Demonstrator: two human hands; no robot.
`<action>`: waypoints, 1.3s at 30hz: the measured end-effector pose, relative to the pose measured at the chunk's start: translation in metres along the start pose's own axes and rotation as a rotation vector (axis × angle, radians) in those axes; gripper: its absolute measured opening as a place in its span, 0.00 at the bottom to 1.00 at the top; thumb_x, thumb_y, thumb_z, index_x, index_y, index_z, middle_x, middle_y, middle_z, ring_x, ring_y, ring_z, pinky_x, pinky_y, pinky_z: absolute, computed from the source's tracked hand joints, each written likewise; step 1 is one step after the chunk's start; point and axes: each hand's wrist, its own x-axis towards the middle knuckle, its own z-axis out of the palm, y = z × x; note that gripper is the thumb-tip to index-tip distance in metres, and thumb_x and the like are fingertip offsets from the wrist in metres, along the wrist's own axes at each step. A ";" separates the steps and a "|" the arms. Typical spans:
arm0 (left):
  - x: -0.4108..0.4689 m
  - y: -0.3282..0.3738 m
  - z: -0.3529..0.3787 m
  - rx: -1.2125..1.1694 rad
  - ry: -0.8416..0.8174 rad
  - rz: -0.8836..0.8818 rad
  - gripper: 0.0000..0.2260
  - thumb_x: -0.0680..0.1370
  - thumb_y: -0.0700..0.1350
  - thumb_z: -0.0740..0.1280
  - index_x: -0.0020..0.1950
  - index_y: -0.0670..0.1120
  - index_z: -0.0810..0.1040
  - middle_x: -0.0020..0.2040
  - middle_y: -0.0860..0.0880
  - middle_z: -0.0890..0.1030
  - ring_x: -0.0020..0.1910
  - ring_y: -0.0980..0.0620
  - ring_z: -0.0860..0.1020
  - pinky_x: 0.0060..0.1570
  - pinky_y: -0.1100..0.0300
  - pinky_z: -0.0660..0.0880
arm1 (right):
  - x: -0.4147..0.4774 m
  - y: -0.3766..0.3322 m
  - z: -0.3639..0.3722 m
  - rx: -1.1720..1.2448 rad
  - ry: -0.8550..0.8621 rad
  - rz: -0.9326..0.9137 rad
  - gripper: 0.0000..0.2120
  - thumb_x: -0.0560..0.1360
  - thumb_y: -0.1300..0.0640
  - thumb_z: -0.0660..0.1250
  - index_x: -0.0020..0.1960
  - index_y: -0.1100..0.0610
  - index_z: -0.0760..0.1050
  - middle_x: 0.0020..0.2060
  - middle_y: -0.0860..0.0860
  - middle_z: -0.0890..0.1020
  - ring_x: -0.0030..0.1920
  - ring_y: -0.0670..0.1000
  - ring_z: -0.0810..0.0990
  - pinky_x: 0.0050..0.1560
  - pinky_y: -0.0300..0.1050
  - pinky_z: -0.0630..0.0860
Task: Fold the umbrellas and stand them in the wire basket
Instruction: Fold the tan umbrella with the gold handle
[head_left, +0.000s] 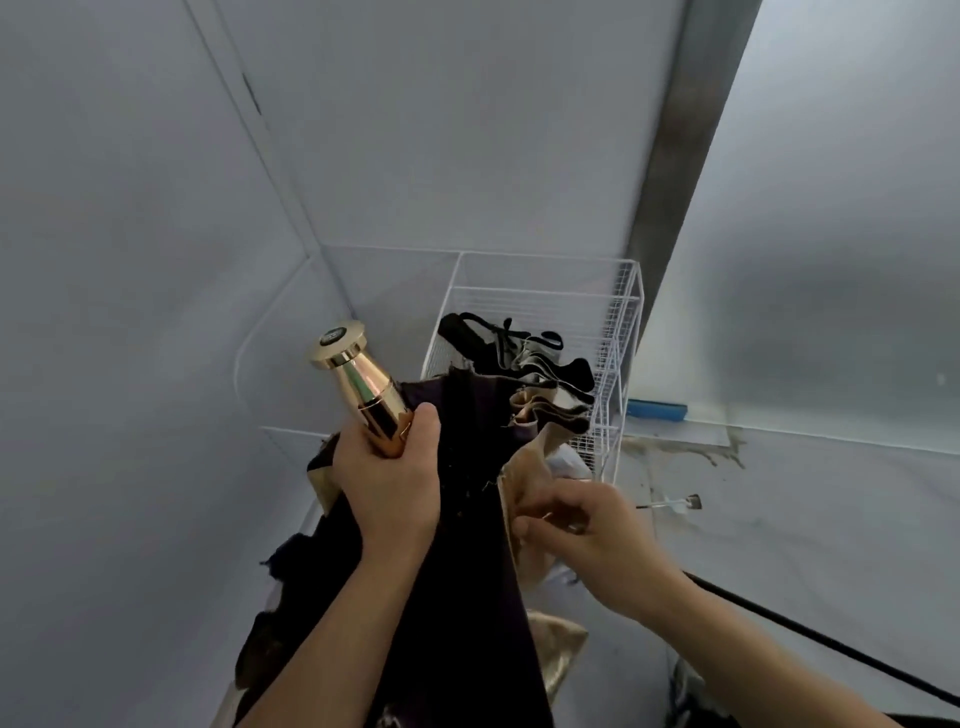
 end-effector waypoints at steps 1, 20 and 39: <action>0.000 0.002 0.002 -0.023 -0.008 -0.015 0.09 0.75 0.38 0.69 0.41 0.33 0.74 0.33 0.41 0.75 0.28 0.55 0.71 0.28 0.71 0.70 | 0.002 0.003 0.001 -0.005 0.007 0.005 0.03 0.73 0.56 0.74 0.45 0.49 0.84 0.39 0.44 0.84 0.40 0.47 0.82 0.45 0.45 0.78; 0.007 -0.004 0.014 -0.320 -0.305 -0.263 0.11 0.69 0.39 0.68 0.27 0.40 0.72 0.24 0.42 0.71 0.35 0.42 0.78 0.43 0.57 0.77 | 0.038 0.013 0.006 -0.211 0.091 0.169 0.03 0.70 0.51 0.76 0.41 0.47 0.82 0.38 0.43 0.84 0.42 0.41 0.81 0.47 0.42 0.79; 0.003 -0.004 0.034 -0.322 -0.212 -0.341 0.05 0.76 0.38 0.69 0.45 0.37 0.85 0.43 0.42 0.86 0.47 0.45 0.84 0.55 0.46 0.79 | 0.033 0.018 -0.002 -0.120 0.025 -0.009 0.12 0.80 0.56 0.65 0.58 0.42 0.81 0.50 0.38 0.83 0.54 0.41 0.80 0.56 0.49 0.78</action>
